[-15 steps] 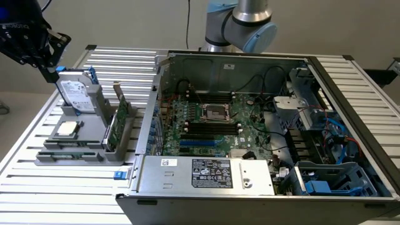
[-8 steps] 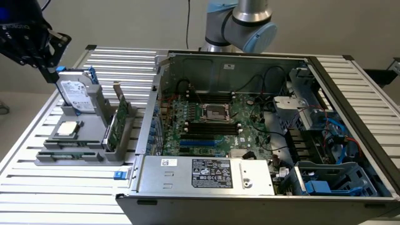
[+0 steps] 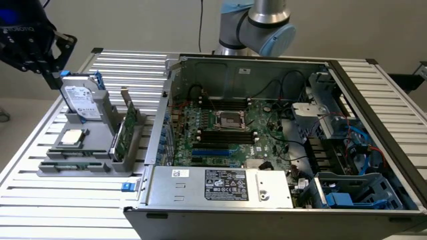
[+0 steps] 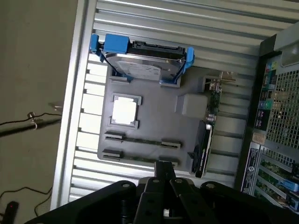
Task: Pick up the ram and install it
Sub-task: 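Pick up the ram and move it above insertion slot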
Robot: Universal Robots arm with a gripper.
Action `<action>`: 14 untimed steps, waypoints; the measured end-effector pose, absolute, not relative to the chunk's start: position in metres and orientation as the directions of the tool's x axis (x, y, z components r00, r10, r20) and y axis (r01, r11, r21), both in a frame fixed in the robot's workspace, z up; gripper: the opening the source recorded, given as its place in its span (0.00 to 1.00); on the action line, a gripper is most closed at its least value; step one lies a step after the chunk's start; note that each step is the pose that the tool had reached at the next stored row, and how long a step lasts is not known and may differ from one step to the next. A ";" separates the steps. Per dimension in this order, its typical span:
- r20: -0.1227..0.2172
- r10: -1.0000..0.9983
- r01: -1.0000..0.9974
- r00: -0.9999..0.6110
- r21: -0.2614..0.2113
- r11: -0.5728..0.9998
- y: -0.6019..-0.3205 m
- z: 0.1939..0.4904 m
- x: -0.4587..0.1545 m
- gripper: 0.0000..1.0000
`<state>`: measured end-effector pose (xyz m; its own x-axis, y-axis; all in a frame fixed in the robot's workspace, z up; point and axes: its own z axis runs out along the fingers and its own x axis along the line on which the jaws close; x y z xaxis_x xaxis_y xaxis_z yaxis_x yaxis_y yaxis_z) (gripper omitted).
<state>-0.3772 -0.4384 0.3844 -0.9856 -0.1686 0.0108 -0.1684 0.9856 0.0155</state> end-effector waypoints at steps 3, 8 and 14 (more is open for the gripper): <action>0.011 -0.222 -0.221 -0.975 0.016 0.975 -0.438 0.384 -0.377 0.11; 0.011 -0.310 -0.310 -0.951 0.015 0.951 -0.438 0.384 -0.377 0.11; 0.011 -0.412 -0.412 -0.911 0.016 0.911 -0.438 0.383 -0.377 0.11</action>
